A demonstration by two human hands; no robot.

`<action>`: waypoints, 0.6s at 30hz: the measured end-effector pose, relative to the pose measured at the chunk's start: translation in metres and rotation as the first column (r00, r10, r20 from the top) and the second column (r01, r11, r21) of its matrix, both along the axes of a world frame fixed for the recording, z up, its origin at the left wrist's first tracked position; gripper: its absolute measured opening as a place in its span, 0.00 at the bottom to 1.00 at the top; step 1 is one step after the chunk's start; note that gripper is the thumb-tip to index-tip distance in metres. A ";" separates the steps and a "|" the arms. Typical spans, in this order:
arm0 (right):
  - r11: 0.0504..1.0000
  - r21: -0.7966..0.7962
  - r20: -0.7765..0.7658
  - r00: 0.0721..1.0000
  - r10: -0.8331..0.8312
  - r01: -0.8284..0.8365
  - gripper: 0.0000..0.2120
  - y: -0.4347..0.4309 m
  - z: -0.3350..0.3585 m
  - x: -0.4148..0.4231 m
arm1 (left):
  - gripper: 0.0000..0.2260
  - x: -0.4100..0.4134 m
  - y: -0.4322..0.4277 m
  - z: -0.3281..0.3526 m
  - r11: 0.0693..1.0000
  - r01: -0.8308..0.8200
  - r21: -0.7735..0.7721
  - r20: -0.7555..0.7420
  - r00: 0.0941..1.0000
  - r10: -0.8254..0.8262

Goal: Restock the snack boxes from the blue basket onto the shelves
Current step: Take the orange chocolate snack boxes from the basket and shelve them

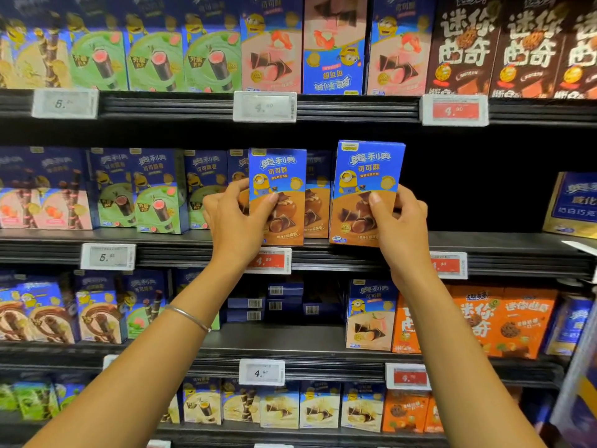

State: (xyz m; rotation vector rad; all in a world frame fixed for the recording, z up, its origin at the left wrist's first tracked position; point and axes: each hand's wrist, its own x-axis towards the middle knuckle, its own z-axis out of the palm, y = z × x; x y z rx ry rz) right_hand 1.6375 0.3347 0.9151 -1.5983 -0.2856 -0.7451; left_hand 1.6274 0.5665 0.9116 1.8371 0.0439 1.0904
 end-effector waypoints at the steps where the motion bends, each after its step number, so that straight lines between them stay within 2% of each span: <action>1: 1.000 -0.013 0.009 1.000 -0.021 0.021 0.20 0.002 0.001 0.000 | 0.24 0.000 -0.001 -0.001 1.000 -0.006 0.000 -0.001 1.000 0.006; 8: 0.975 -0.129 0.058 0.982 -0.177 0.183 0.23 0.021 -0.006 0.006 | 0.30 -0.002 -0.005 -0.003 0.997 -0.070 -0.028 0.016 0.997 0.070; 12: 0.955 -0.209 0.079 0.977 -0.197 0.209 0.23 0.021 -0.011 0.010 | 0.35 -0.005 -0.002 -0.004 0.999 -0.032 0.006 0.024 0.999 0.032; 16: 0.930 -0.256 0.070 0.965 -0.253 0.262 0.28 0.019 -0.011 0.007 | 0.46 -0.005 0.001 -0.007 0.999 0.023 0.043 -0.056 0.998 -0.020; 18: 0.937 -0.247 0.042 0.969 -0.243 0.246 0.36 0.016 -0.007 0.006 | 0.52 -0.004 0.002 -0.007 0.998 0.052 0.028 -0.101 0.994 -0.049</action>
